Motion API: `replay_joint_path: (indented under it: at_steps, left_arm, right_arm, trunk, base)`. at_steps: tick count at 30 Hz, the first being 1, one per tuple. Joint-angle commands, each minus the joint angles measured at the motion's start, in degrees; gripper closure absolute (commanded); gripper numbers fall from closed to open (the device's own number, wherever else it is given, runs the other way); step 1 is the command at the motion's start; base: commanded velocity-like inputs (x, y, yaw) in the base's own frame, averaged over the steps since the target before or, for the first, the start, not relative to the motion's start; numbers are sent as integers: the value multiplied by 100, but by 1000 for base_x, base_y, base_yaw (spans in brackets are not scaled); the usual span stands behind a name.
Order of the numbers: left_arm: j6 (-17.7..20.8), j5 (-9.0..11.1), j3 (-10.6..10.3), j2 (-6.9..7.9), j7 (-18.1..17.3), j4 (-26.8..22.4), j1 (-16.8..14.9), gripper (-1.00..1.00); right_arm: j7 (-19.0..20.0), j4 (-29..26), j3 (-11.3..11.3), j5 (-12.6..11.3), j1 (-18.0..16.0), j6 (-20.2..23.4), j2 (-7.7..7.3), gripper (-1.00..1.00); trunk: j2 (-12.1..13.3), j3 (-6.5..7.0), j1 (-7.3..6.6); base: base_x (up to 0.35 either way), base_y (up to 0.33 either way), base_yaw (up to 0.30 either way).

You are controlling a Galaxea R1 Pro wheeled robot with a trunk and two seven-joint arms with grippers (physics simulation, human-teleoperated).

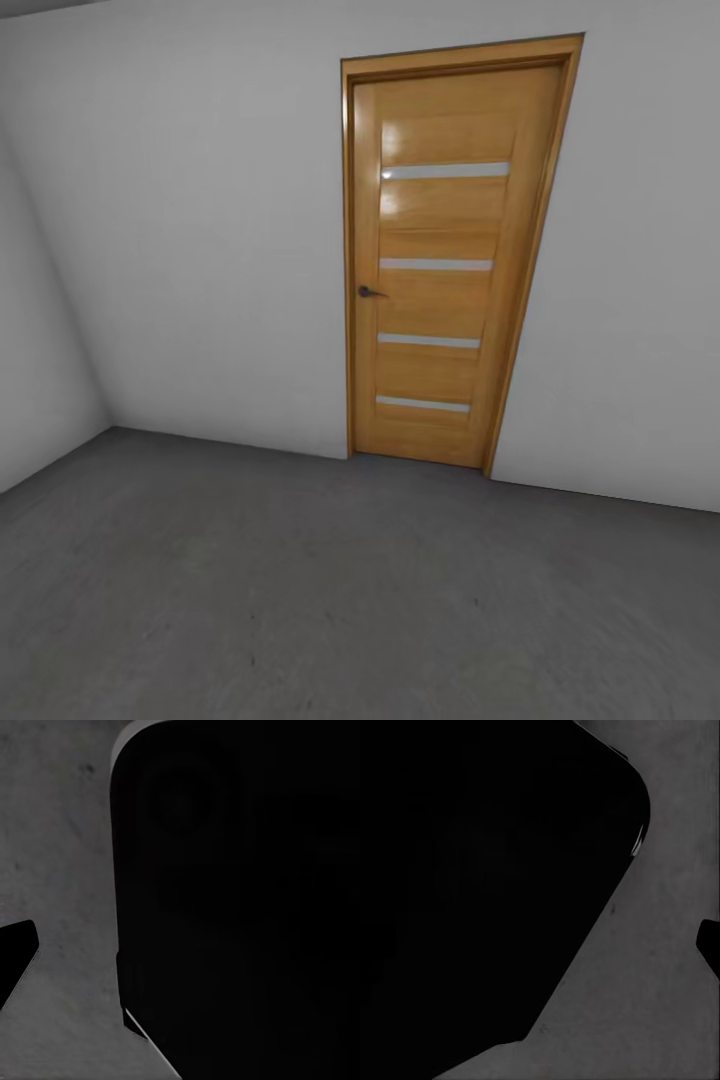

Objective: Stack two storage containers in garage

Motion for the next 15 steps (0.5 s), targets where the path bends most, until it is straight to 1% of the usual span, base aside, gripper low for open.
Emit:
replay_joint_path:
  at_steps: [1, 15]
  left_arm:
    - [-6, 1, 5, 2, 3, -8, 2, -100]
    - [-11, 9, 13, -3, 3, -8, 3, -100]
  right_arm:
    - [-1, 1, 22, -17, -1, -16, -1, -100]
    - [-1, 1, 32, -18, -1, -16, -2, -100]
  trunk:
    - [-2, -4, 3]
    - [-2, -4, 3]
  base:
    - [322, 0, 0]
    - [322, 0, 0]
